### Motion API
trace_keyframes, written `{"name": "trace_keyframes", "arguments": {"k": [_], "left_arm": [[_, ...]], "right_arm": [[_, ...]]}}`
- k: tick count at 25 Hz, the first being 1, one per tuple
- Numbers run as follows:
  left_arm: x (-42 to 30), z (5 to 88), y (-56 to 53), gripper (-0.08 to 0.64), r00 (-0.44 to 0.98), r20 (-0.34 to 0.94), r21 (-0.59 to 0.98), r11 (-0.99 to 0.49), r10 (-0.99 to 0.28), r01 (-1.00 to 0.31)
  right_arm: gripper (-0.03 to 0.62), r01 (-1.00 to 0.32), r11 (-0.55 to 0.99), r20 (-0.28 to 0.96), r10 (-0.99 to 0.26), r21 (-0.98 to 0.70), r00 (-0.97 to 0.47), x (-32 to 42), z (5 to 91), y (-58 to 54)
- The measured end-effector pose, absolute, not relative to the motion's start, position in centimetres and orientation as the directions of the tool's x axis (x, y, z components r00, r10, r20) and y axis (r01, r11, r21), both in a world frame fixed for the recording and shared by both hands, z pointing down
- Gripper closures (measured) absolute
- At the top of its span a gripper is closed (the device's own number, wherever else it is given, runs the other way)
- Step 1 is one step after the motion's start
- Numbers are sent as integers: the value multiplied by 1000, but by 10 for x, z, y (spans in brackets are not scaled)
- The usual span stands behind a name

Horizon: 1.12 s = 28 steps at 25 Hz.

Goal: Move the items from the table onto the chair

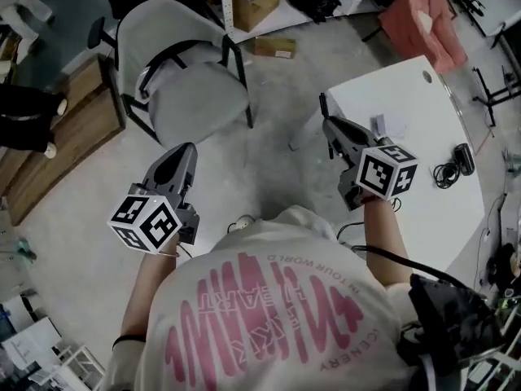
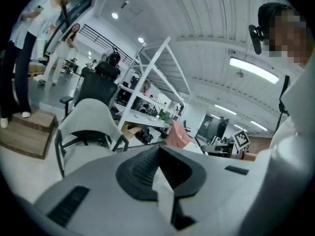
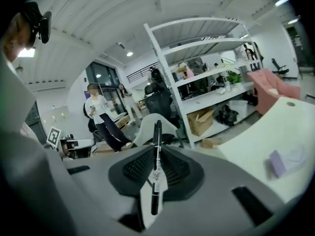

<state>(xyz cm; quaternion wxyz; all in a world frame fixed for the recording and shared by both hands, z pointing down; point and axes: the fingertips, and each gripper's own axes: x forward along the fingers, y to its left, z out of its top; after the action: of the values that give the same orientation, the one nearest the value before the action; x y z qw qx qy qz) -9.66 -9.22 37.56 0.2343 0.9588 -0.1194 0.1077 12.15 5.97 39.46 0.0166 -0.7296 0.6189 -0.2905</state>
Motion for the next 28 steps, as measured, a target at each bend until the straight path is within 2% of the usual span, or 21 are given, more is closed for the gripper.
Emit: {"name": "trace_keyframes", "arguments": {"k": [7,12,20,24,28], "left_arm": [[-171,380,-137,549,880,254,417,-775,-402,-474],[-206,376,-190,549,824,237,429,-706,-514,-564],[-207,384,-259,549,721,222,437,-594,-657,-676],[-193,393,-292,549,677,266,439,-539,-686,-719],[-186,400,-313,549,639,323,434,-491,-698,-756]], "right_arm": [[538,-915,10,411,-892,-403,-191,60,399,-55],[538,-893,102,449,-836,-437,-316,32,417,-145],[538,-865,124,574,-701,-486,-423,46,512,-254],[538,-864,86,673,-591,-495,-444,63,589,-296],[538,-896,33,784,-470,-443,-405,84,664,-319]]}}
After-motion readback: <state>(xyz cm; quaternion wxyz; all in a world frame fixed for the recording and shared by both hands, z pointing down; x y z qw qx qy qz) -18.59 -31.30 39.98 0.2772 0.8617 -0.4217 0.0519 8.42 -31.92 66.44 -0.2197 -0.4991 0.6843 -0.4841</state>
